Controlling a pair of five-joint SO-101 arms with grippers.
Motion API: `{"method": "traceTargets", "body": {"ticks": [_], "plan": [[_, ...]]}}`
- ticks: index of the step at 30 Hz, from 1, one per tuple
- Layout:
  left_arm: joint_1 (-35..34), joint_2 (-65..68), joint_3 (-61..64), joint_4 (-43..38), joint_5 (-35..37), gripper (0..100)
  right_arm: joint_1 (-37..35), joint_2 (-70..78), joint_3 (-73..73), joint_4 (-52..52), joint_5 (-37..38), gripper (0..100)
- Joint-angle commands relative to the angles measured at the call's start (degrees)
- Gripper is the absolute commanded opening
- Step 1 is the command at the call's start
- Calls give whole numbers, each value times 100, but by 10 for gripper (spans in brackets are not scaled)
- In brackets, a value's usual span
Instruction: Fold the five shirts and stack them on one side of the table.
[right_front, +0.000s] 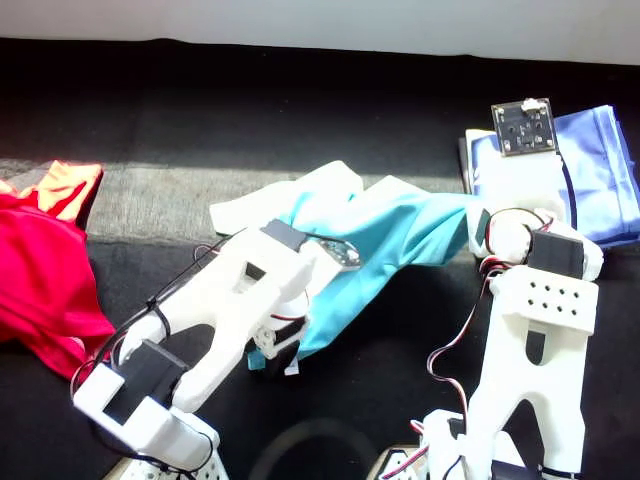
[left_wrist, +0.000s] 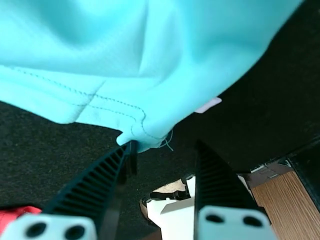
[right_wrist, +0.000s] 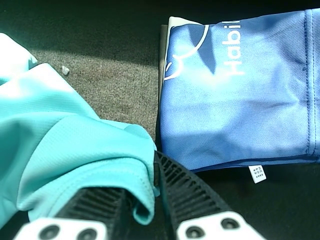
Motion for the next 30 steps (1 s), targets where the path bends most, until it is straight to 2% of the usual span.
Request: {"method": "traceTargets", "body": {"ticks": [1,10,13,17,22,26,30], "plan": [[31,101,31,-352,9,184,40,-242,-40,4,62,6],[-57,804,13,-721,44,182,40,-242,-40,13,62,6],[-277,760,-4,-747,440,127,40,-242,-40,13,62,6],[-426,602,4,-809,440,2,31,-242,-40,4,62,6],[-409,532,-57,-800,431,8,-145,-242,-31,22,26,6],[-620,347,-611,-484,431,8,-295,-233,-57,-136,-237,6],[-1270,-233,-1657,255,431,8,-295,-224,-409,-505,-492,6]]}}
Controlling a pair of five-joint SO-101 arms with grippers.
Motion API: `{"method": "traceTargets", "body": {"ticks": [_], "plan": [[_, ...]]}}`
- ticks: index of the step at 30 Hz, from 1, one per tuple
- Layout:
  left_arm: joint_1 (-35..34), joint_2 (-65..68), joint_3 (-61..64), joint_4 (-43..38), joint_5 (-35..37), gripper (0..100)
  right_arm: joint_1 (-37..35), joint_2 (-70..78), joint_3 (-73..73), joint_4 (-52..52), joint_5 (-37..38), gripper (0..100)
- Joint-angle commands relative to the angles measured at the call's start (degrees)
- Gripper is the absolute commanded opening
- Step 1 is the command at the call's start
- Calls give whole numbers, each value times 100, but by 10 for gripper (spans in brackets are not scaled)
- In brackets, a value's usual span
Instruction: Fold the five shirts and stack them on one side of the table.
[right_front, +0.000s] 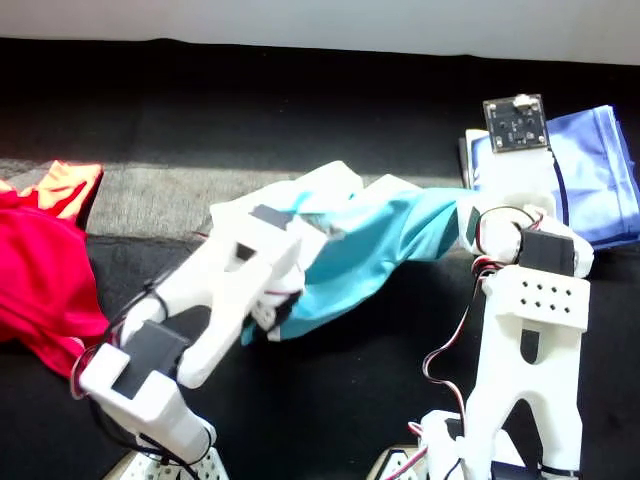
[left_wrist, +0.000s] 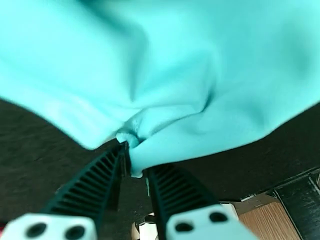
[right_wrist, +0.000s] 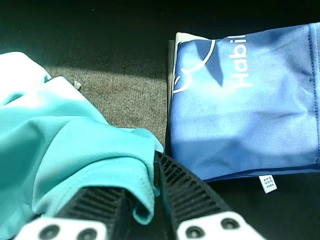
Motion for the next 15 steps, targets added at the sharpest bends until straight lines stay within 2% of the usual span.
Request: {"method": "traceTargets", "body": {"ticks": [1,7,15], "plan": [[-646,-725,-1147,695,35,8,-40,-189,-576,-233,-132,6],[-1455,-1358,-3081,1670,35,8,-13,611,-2290,154,-114,6],[-2009,-1842,-4585,1996,44,8,-31,1473,-5253,1376,-114,6]]}}
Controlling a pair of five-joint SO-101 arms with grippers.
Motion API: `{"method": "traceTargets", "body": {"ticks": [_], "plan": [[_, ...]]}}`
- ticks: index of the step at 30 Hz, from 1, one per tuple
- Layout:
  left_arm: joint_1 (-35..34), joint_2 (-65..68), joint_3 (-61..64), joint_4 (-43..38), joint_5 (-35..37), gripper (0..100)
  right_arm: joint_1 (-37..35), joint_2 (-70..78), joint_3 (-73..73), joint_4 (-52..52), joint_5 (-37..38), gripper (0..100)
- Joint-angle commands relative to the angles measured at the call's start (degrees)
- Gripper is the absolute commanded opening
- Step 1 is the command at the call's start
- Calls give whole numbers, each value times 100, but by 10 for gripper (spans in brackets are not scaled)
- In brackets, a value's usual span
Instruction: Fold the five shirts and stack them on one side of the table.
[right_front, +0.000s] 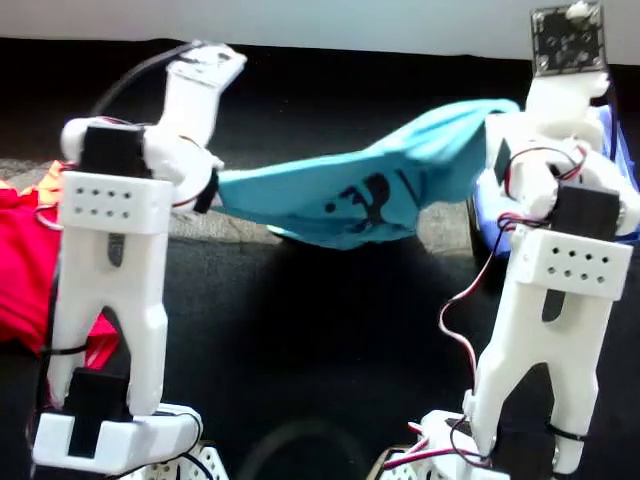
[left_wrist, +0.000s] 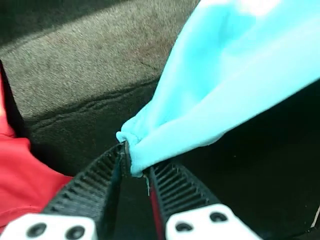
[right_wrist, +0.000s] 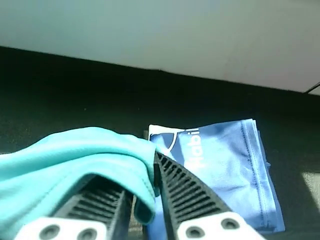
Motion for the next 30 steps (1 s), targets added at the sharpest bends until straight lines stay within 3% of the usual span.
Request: {"method": "traceTargets", "body": {"ticks": [1,14,17,23,30], "plan": [[-198,-453,-673,70,62,8,-31,180,-1516,488,-53,6],[-462,-1938,-1807,26,53,8,-4,259,-4031,1481,-26,6],[-646,-2149,-1807,26,-26,8,-4,259,-4453,1490,290,6],[-787,-2404,-1789,62,-299,8,-22,259,-4919,1666,396,6],[-778,-2431,-1666,70,-273,8,-303,251,-5262,2563,360,6]]}}
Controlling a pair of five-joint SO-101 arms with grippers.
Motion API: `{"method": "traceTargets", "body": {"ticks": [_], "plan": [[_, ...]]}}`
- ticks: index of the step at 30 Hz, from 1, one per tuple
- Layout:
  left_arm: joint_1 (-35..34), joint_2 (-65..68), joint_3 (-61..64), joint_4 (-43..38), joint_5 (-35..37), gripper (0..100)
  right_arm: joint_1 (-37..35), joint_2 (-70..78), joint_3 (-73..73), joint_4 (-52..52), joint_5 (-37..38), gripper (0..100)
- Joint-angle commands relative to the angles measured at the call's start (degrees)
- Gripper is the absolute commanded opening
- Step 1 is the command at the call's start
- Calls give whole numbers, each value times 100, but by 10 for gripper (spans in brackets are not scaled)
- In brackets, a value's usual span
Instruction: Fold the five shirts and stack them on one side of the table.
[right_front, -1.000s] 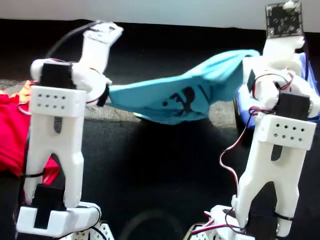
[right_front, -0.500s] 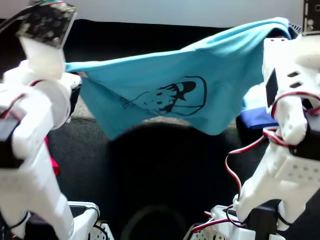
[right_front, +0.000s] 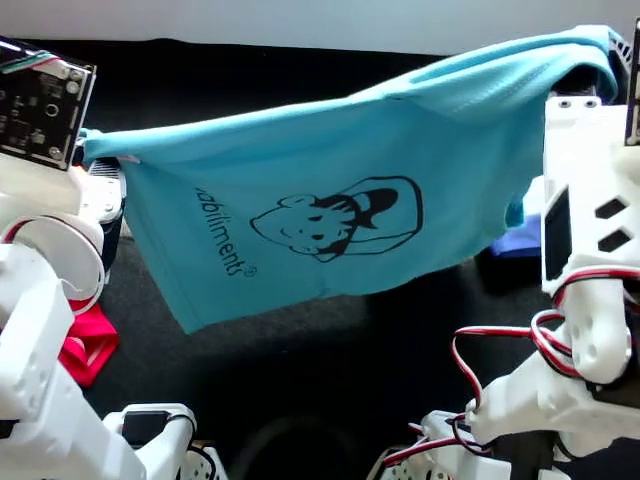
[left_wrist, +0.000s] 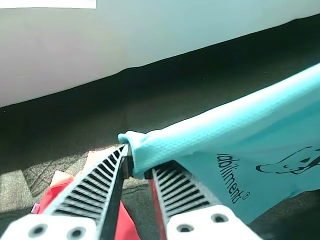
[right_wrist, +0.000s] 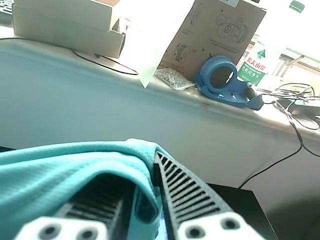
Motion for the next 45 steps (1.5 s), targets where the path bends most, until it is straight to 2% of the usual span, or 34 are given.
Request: {"method": "traceTargets", "body": {"ticks": [1,13,17,27,37,40,45], "plan": [[-57,-57,-31,26,-35,8,-268,-4,-338,444,0,6],[-57,-84,-57,-343,-35,8,-312,4,-716,884,-35,6],[-31,-426,-57,-457,-26,8,-295,-75,-769,1042,-466,6],[-57,-1288,-48,-756,-26,8,-286,-1007,-716,848,-448,6],[-57,-1349,-22,-853,-26,8,-286,-1121,-734,1086,-484,6],[-57,-1341,-13,-844,-26,8,-189,-1376,-497,1095,-492,6],[-57,-1341,198,-844,-26,8,268,-1745,699,1059,-879,6]]}}
